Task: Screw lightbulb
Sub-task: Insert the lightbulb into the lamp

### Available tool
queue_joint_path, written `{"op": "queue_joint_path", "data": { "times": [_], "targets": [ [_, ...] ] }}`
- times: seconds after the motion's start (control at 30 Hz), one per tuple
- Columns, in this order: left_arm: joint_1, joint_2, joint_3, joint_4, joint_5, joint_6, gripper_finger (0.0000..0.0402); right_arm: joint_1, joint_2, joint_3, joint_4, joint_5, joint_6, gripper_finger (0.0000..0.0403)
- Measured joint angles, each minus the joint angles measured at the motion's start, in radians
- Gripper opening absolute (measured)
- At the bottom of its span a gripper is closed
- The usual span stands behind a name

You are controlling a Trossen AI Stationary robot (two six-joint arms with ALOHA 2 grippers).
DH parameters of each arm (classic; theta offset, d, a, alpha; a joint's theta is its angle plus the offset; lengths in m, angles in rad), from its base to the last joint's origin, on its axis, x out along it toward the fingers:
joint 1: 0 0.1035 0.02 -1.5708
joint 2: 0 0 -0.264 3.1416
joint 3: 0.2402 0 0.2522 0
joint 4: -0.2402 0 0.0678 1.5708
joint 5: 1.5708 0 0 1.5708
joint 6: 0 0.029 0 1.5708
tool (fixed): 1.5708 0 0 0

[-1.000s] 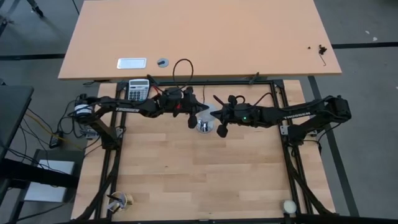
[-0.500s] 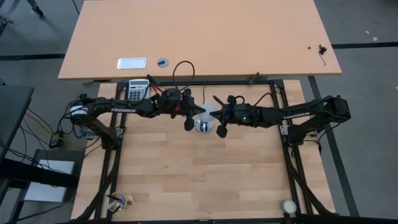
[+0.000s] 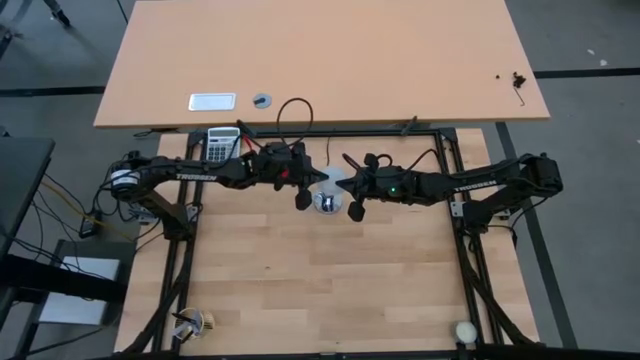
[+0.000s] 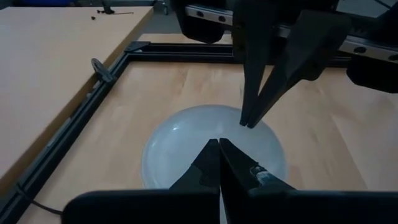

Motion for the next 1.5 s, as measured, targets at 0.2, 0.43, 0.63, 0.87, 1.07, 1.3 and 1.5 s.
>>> {"op": "queue_joint_path", "data": {
  "times": [0.2,0.43,0.63,0.87,1.07,1.3,1.5],
  "targets": [
    [0.001,0.001,-0.001,-0.016,-0.01,-0.002,0.0,-0.009,0.001,0.046,0.002,-0.01,-0.015,0.0012],
    [-0.007,0.002,-0.002,-0.025,-0.014,-0.005,0.0,-0.047,0.0,0.074,0.008,-0.011,0.001,0.0012],
    [-0.026,0.003,-0.003,-0.025,-0.03,-0.006,0.0,-0.065,0.05,0.074,0.013,-0.051,0.048,0.0012],
    [-0.031,0.002,-0.003,-0.043,-0.063,-0.008,0.0,-0.065,0.109,0.078,0.053,-0.046,0.074,0.0012],
    [-0.031,0.002,-0.003,-0.054,-0.068,-0.009,0.0,-0.065,0.112,0.078,0.07,-0.049,0.074,0.0012],
    [-0.037,0.002,-0.003,-0.061,-0.069,-0.019,0.0,-0.065,0.112,0.077,0.068,-0.055,0.074,0.0012],
    [-0.056,0.002,-0.003,-0.068,-0.105,-0.019,0.0,-0.065,0.112,0.077,0.071,-0.059,0.073,0.0012]
  ]
}}
